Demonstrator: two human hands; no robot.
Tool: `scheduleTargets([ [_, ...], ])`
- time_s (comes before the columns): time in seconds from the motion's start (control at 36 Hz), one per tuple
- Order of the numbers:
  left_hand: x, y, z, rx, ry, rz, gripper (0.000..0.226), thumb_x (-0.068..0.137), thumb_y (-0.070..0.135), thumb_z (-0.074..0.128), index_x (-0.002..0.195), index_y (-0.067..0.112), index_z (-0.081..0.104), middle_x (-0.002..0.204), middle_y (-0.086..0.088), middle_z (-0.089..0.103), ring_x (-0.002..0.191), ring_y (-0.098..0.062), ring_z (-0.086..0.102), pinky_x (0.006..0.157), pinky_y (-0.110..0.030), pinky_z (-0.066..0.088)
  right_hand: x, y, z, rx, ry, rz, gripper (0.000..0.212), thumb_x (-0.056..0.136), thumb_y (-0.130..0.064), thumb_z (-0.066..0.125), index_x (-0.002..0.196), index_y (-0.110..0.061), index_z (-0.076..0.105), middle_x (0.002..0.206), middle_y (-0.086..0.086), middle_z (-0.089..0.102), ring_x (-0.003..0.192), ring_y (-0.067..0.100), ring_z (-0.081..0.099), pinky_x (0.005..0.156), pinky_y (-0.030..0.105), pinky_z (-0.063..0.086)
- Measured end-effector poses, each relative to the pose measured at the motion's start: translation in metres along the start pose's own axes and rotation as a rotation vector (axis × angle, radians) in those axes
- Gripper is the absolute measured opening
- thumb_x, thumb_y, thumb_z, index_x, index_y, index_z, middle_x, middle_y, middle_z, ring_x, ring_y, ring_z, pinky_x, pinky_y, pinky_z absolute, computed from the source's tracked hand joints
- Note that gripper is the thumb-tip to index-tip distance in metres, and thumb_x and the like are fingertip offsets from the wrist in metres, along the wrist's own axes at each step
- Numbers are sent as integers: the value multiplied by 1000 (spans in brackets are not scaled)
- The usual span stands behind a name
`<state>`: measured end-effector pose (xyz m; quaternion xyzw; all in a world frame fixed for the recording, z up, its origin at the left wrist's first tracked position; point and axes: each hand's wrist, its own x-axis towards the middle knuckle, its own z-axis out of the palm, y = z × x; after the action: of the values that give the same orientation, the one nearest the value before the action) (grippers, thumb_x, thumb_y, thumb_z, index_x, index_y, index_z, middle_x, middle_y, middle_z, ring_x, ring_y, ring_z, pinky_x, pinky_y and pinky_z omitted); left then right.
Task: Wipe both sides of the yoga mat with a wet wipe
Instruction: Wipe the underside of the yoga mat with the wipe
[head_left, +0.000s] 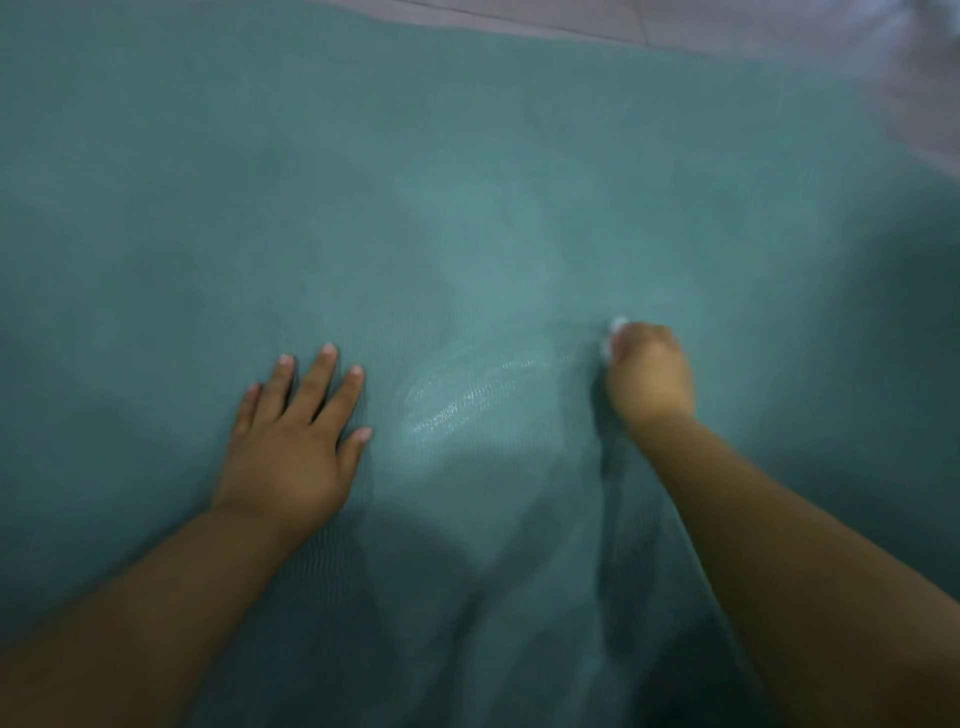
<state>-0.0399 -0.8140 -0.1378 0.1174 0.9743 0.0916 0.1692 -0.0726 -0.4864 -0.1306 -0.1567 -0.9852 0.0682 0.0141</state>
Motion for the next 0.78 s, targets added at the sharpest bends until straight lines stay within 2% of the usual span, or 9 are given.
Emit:
scheduleTargets([
  [0.06, 0, 4, 0, -3, -13, -20, 67, 87, 51, 18, 143, 20, 40, 153, -5, 30, 138, -40, 28, 110, -55, 21, 1, 9, -6, -29, -35, 228, 25, 96, -13, 37, 104, -2, 58, 112, 21, 57, 103, 35, 52, 84, 33, 40],
  [0.17, -2, 9, 2, 1, -15, -47, 63, 92, 48, 15, 150, 24, 22, 159, 0, 10, 145, -35, 9, 115, -49, 8, -45, -58, 17, 25, 41, 124, 27, 96, -16, 36, 107, -8, 58, 105, 16, 57, 95, 33, 56, 79, 33, 44],
  [0.28, -1, 6, -1, 63, -67, -34, 57, 100, 43, 21, 151, 30, 0, 158, 5, -13, 146, -28, -7, 117, -41, 0, -114, -124, 31, 237, 40, -481, 24, 85, -18, 52, 97, -7, 70, 79, 10, 62, 59, 28, 59, 49, 29, 49],
  [0.36, -10, -2, -2, 56, -93, -1, 57, 98, 46, 20, 151, 27, 13, 159, 3, -2, 146, -29, 3, 116, -42, 8, -128, -99, 25, 168, -55, -861, 24, 78, -21, 69, 100, -12, 71, 81, 6, 63, 59, 25, 59, 48, 30, 46],
  [0.42, -21, -4, -5, 19, -104, 6, 69, 88, 52, 15, 148, 20, 30, 157, -3, 18, 143, -36, 19, 113, -48, 19, -109, -59, 17, 76, -40, -776, 28, 77, -19, 66, 104, -14, 70, 87, 6, 66, 63, 27, 62, 50, 30, 48],
  [0.5, -34, 2, -2, 4, -105, 23, 71, 82, 51, 27, 133, 9, 54, 143, -16, 44, 126, -48, 43, 99, -60, 36, -68, 2, -3, -21, -40, -130, 24, 93, -17, 46, 110, -10, 62, 103, 18, 60, 86, 37, 63, 71, 40, 51],
  [0.61, -44, 17, 4, -6, -112, -54, 78, 82, 63, 21, 148, 22, 28, 158, -6, 15, 143, -40, 14, 114, -51, 11, -63, 34, -11, -13, -88, 484, 29, 96, -18, 34, 113, -5, 54, 117, 20, 53, 104, 37, 53, 84, 37, 43],
  [0.69, -42, 19, 8, 32, -90, -80, 71, 93, 60, 29, 152, 29, 4, 159, 2, -11, 145, -32, -8, 116, -44, -3, -99, -18, 8, 37, -71, 365, 33, 97, -17, 31, 119, -4, 51, 116, 16, 53, 102, 33, 54, 83, 35, 42],
  [0.78, -43, 19, 7, 45, -97, -86, 72, 92, 59, 30, 151, 30, 1, 158, 2, -14, 145, -31, -10, 116, -43, -4, -153, -88, 15, 182, -87, -116, 34, 91, -21, 36, 109, -8, 62, 97, 11, 62, 75, 28, 64, 58, 27, 50],
])
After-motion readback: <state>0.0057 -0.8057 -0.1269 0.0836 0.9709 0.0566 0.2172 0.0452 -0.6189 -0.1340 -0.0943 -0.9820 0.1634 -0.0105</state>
